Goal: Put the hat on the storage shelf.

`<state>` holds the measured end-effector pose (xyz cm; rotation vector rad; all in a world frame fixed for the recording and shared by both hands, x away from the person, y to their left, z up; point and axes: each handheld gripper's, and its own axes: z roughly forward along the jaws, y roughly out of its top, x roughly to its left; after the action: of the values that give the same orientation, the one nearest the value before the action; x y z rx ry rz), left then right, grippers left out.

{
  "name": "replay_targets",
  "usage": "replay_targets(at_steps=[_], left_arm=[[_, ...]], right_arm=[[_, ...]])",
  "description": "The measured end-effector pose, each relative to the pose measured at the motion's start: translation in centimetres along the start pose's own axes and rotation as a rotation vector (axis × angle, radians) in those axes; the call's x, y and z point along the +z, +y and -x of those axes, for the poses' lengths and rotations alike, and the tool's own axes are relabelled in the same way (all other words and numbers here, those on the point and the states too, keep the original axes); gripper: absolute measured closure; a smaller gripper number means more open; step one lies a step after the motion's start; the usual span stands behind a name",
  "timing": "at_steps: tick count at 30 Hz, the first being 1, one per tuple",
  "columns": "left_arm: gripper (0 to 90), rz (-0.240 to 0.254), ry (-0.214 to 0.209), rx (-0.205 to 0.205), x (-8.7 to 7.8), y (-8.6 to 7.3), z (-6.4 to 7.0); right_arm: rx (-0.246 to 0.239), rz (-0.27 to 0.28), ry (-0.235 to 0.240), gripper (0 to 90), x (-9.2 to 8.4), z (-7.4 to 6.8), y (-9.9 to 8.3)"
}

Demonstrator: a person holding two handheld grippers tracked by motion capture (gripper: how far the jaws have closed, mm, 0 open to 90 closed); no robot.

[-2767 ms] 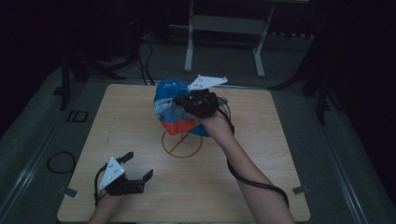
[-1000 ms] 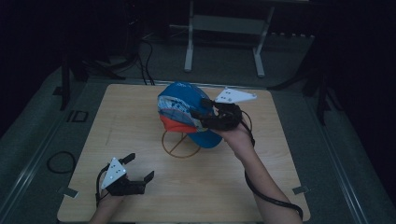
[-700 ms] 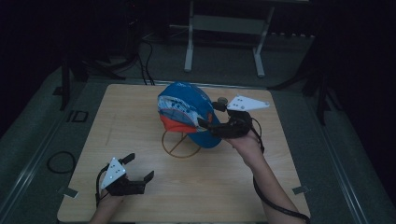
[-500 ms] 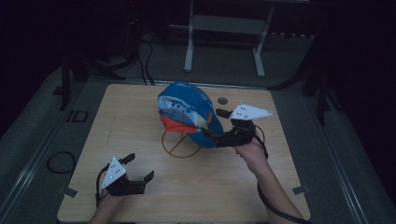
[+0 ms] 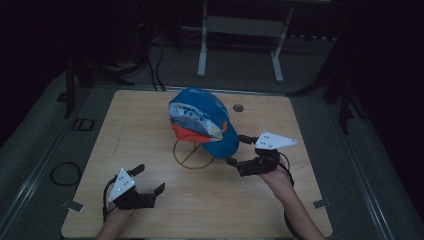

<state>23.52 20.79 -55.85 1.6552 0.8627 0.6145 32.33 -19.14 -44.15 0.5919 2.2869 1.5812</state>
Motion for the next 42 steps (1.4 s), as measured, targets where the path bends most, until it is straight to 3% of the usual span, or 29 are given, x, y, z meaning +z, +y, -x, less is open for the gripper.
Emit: replay_targets(at_steps=[8,18,25,42], left_arm=[[2.4,-0.006,0.001,0.003,0.0,-0.1,0.0],[2.4,-0.013,-0.001,0.002,0.2,-0.2,0.0],[2.4,-0.014,-0.003,-0.002,0.2,-0.2,0.0],[2.4,-0.025,-0.009,0.001,0.3,-0.4,0.0]], right_arm=[[0.021,-0.03,0.005,13.5,-1.3,0.6,-3.4],[0.014,-0.086,0.011,13.4,-1.9,0.8,-7.4],[0.038,-0.116,0.024,13.4,-2.1,0.9,-9.9],[0.055,-0.187,0.032,13.5,-2.2,0.8,-13.3]])
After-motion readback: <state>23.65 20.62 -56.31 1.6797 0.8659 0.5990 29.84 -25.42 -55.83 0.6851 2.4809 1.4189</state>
